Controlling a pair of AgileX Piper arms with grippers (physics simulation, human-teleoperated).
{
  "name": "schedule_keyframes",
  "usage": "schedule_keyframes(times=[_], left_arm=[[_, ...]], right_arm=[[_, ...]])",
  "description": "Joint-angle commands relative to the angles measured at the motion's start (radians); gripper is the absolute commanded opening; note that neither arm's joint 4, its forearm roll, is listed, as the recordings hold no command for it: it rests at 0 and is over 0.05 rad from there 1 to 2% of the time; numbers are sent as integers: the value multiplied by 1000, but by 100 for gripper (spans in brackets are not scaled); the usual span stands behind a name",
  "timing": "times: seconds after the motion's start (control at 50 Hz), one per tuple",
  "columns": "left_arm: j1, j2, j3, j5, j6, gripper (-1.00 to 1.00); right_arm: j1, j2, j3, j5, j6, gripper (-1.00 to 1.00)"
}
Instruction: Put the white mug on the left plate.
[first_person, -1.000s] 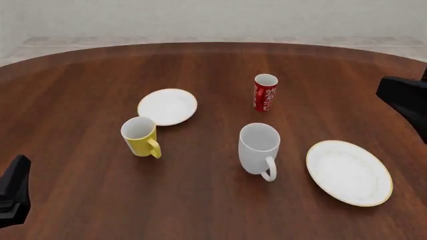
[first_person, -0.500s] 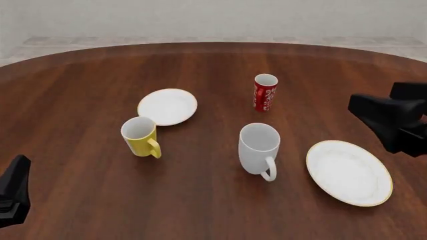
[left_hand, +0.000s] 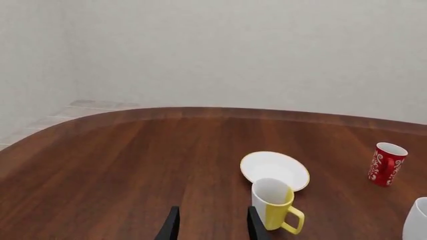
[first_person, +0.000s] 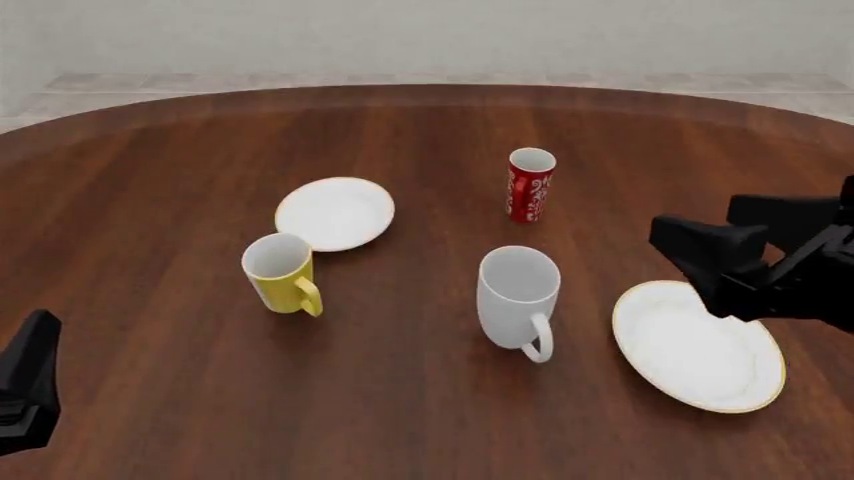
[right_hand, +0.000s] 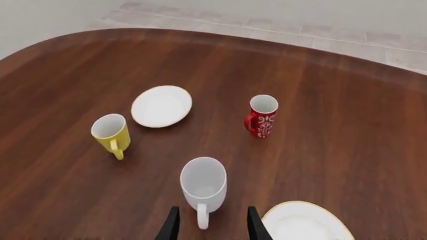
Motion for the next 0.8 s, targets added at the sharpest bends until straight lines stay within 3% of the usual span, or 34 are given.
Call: schedule_keyframes(times=[0.02,0.8], left_arm=[[-1,0,-2,1,-1,100],[-2,-1,0,4,1,100]], right_arm=[[1,35,36,-51,4,100],[14,173,110,-209,16,100]])
